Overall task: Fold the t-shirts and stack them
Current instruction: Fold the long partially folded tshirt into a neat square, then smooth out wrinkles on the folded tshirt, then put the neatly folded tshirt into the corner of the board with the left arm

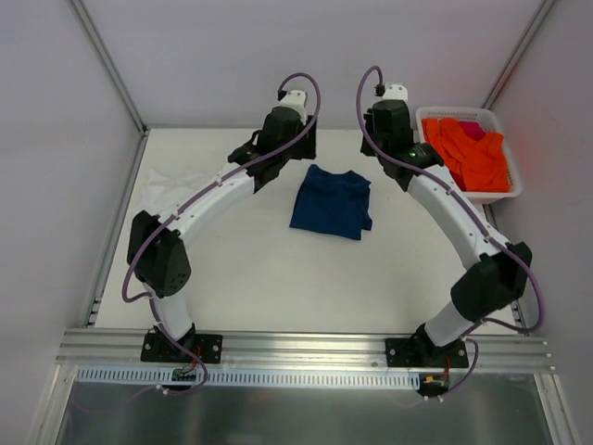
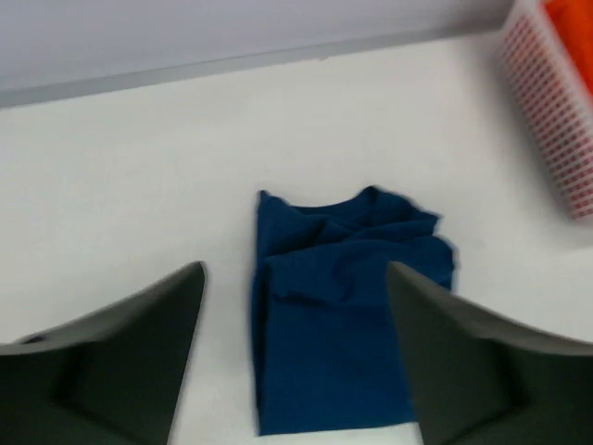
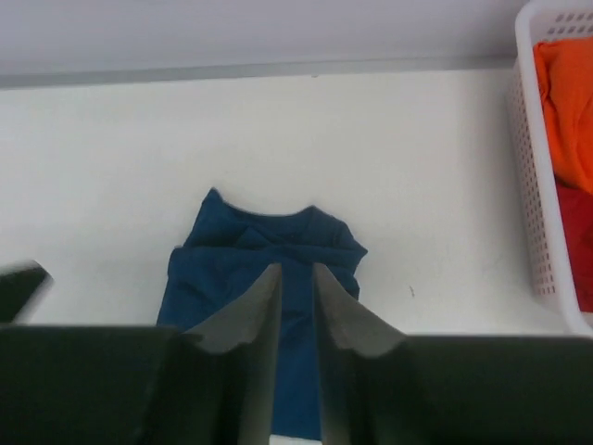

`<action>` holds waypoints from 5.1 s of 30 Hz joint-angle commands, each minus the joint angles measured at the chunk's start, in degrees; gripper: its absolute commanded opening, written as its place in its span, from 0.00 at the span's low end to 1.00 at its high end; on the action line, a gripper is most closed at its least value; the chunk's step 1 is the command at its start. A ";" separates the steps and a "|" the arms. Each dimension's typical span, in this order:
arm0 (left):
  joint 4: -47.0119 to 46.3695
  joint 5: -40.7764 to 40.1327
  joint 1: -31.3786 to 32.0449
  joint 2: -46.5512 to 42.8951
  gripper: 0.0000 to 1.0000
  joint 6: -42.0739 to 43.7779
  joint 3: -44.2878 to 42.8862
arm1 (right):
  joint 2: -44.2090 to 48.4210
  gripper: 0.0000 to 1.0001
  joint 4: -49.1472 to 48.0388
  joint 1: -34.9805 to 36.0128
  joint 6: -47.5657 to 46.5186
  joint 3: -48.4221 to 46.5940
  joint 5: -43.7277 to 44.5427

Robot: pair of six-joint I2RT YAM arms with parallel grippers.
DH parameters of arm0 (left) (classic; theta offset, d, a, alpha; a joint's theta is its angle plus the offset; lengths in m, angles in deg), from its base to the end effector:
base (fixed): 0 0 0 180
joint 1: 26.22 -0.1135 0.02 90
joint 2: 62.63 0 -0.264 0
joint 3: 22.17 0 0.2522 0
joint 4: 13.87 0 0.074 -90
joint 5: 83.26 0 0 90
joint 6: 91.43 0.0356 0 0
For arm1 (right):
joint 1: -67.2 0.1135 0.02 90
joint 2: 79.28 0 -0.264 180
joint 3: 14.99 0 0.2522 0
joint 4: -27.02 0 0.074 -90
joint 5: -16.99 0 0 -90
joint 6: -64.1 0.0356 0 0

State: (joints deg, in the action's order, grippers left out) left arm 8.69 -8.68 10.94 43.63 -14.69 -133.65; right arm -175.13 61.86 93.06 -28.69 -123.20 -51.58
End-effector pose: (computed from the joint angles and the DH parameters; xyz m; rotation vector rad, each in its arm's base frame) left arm 0.3631 -0.2634 0.3576 0.2049 1.8663 -0.3563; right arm 0.3587 0.1594 0.3891 -0.2398 1.9211 -0.0994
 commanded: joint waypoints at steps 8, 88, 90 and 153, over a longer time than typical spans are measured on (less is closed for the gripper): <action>-0.01 13.12 0.54 0.52 0.00 -8.71 11.40 | 1.39 0.00 -0.86 2.96 9.11 14.30 -15.78; -25.83 32.90 -0.25 -1.15 0.99 -8.89 29.77 | 19.98 0.63 6.95 7.79 9.46 29.76 -4.30; -31.08 36.66 -1.83 1.13 0.99 -10.90 31.09 | 21.67 0.66 8.79 8.23 9.73 30.38 1.13; -22.07 51.89 -10.89 19.77 0.99 -15.31 15.45 | 32.40 0.84 13.29 0.50 17.37 40.66 9.42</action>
State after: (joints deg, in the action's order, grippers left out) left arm -17.74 40.82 -0.88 63.62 -31.61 -117.87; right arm -142.54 76.57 93.63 -12.47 -83.12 -40.72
